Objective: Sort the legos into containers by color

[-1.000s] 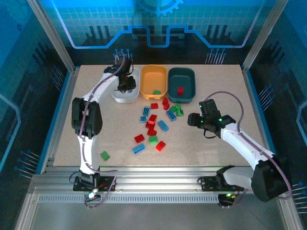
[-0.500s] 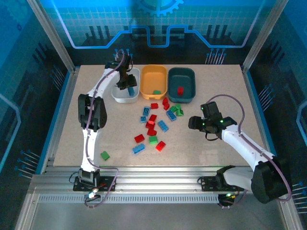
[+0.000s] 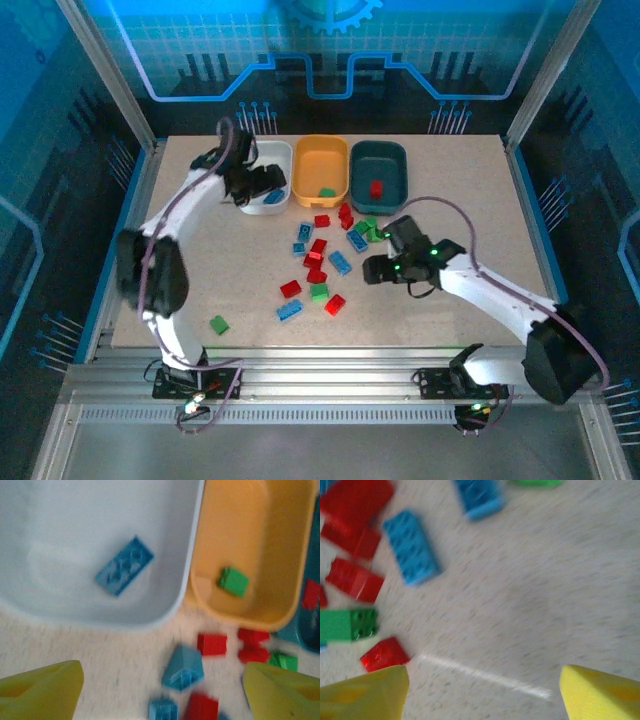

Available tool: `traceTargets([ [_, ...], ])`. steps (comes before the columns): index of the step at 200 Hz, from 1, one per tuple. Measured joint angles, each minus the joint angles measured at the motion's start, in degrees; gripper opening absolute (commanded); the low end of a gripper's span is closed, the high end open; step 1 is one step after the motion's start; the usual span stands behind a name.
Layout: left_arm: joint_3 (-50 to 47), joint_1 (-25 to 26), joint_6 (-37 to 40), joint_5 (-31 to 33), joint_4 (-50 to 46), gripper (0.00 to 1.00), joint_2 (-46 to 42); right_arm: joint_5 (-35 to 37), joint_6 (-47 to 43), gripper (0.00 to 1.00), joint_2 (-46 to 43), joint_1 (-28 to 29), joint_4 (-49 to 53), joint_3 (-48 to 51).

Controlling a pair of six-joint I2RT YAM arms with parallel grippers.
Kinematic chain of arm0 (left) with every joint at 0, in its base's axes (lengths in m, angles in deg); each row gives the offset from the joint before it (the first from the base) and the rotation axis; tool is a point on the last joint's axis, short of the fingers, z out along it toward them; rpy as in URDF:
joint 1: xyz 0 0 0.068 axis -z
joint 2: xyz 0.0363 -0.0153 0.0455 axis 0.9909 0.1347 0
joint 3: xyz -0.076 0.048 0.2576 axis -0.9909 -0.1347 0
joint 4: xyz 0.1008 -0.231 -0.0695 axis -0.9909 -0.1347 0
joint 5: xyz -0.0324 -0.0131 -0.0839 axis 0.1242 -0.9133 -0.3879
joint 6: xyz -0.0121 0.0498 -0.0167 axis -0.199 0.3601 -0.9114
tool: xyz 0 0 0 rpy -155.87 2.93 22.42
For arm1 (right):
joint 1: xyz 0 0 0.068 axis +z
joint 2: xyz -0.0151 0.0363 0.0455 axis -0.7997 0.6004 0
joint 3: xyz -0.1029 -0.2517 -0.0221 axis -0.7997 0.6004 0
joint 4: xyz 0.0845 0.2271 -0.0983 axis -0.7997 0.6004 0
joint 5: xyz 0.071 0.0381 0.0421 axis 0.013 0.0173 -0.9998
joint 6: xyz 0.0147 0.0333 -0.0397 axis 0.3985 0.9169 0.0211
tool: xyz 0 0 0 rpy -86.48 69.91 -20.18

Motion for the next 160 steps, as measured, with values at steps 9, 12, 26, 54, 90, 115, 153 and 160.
traceTargets([
  [9, -7.43, 0.00, -2.34, -0.57, 4.07, 0.91, -5.68, -0.31, -0.09, 0.86, 2.34, 3.23, 0.44, -0.61],
  [12, -9.60, 0.00, -2.84, -0.66, 5.09, 0.91, -7.23, -0.28, -0.09, 0.86, 3.17, 4.13, 0.83, -1.01],
  [26, -18.58, 0.02, -5.81, -1.57, 9.70, 0.92, -12.52, -0.70, 0.76, 0.87, 6.73, 7.52, 1.64, -2.93],
  [54, -31.17, 0.02, -9.51, -2.05, 13.60, 0.93, -16.31, -1.81, 5.14, 0.88, 13.40, 12.50, 2.43, -7.76],
  [90, -38.21, 0.00, -10.93, -2.05, 14.19, 0.94, -21.66, -1.29, 9.22, 0.88, 21.79, 18.12, 3.37, -13.40],
  [115, -38.32, 0.00, -11.08, -2.08, 15.89, 0.94, -23.98, -0.02, 10.47, 0.88, 26.69, 19.17, 4.44, -15.74],
  [153, -38.32, 0.00, -11.06, -2.54, 16.48, 0.95, -24.30, 3.78, 11.32, 0.85, 30.47, 19.02, 7.63, -17.18],
  [160, -38.32, 0.00, -11.06, -2.58, 16.48, 0.95, -24.33, 4.28, 11.43, 0.84, 30.64, 18.93, 7.89, -17.18],
])
